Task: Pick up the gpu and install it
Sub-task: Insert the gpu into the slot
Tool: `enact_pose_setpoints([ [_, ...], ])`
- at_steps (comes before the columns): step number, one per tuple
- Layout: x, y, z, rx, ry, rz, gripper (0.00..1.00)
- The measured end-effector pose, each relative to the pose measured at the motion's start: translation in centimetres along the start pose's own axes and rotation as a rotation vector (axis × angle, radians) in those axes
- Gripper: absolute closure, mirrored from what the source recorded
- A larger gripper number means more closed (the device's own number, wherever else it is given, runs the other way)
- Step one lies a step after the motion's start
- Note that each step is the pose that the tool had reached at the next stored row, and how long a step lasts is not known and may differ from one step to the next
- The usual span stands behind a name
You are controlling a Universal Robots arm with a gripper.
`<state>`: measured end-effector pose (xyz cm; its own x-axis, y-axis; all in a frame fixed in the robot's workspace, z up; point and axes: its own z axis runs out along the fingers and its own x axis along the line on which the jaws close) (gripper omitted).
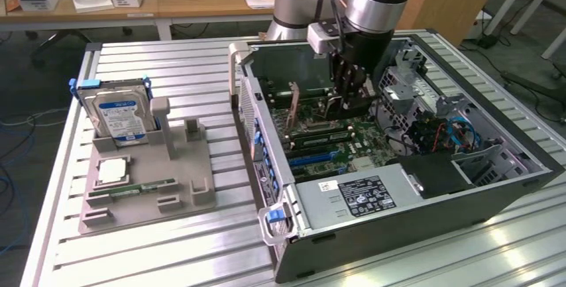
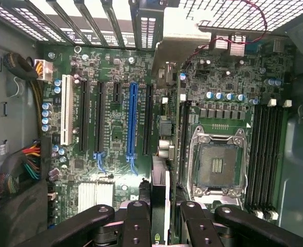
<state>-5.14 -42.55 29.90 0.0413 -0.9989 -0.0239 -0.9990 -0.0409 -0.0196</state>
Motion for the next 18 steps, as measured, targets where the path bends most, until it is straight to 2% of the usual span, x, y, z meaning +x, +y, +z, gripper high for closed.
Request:
enact_pose_setpoints([
  [2, 0.0, 0.0, 0.18, 0.001, 0.0022, 0.0, 0.73],
  [4, 0.0, 0.0, 0.38, 0.0009, 0.011, 0.002, 0.73],
  [7, 0.0, 0.0, 0.53, 0.0001, 0.0322, 0.006, 0.73],
  [9, 0.0, 0.0, 0.7, -0.0003, 0.0426, 0.006, 0.73],
  [10, 0.0, 0.0, 0.73, -0.0008, 0.0525, 0.006, 0.73],
  [11, 0.0, -0.01, 0.78, -0.0009, 0.0582, 0.006, 0.73],
  [13, 0.0, -0.01, 0.87, -0.001, 0.0604, 0.006, 0.73],
  [18, 0.0, 0.17, 1.09, -0.0009, 0.0605, 0.006, 0.73],
])
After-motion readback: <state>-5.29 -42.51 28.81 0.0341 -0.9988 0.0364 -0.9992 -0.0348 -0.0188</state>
